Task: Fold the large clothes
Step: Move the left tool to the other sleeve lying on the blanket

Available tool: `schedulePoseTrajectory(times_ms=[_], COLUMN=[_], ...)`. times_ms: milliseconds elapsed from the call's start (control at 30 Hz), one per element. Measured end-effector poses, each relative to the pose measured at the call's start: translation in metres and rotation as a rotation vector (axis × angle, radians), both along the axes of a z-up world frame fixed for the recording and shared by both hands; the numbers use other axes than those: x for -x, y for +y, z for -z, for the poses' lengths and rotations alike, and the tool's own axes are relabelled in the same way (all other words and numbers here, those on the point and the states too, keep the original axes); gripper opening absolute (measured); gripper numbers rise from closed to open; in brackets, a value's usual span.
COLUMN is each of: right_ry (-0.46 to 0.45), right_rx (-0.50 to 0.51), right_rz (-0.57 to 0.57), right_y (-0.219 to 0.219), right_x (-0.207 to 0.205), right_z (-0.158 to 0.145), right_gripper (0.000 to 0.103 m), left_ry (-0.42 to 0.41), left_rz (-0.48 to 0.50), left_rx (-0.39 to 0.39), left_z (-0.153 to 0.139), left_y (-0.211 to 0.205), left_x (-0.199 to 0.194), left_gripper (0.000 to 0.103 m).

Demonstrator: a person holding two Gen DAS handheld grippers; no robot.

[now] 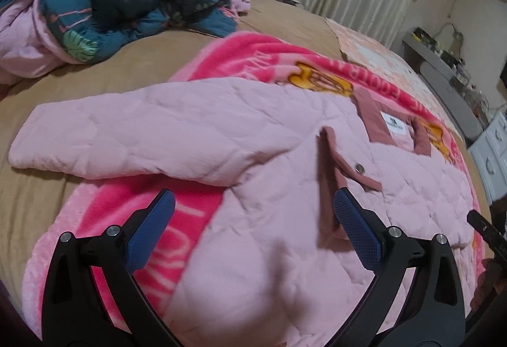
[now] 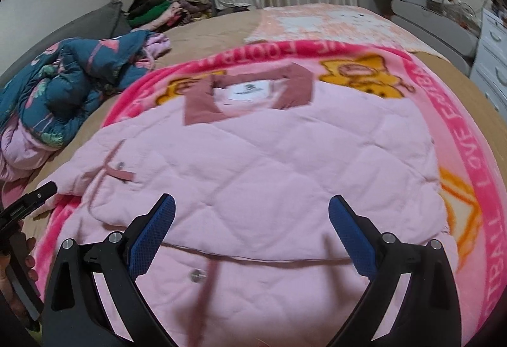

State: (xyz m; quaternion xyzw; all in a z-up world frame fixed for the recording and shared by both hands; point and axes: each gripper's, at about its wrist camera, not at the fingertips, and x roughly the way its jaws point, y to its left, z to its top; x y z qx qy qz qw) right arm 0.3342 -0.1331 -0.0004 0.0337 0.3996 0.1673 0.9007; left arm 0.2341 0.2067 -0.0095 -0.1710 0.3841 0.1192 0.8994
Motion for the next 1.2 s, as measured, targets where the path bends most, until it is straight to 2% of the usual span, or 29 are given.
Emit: schedulePoseTrajectory(times_ms=[300,700,1200], right_ry=[-0.035,-0.062,-0.065], right_rx=[-0.009,-0.012,-0.03], right_rz=[-0.108,-0.26,-0.446], right_y=[0.055,0.124,0.218], right_x=[0.009,0.026,0.037], right_z=[-0.02,-0.035,-0.045], right_gripper=[0.097,0.098,0.098], left_ry=[-0.026,-0.023,0.025], left_rz=[-0.084,-0.19,-0.426], left_rx=[-0.004,0.014,0.098], left_z=[-0.011,-0.009,0.017], left_y=[0.032,0.072,0.158], left_x=[0.015,0.028,0.056], left_gripper=[0.094,0.094,0.094])
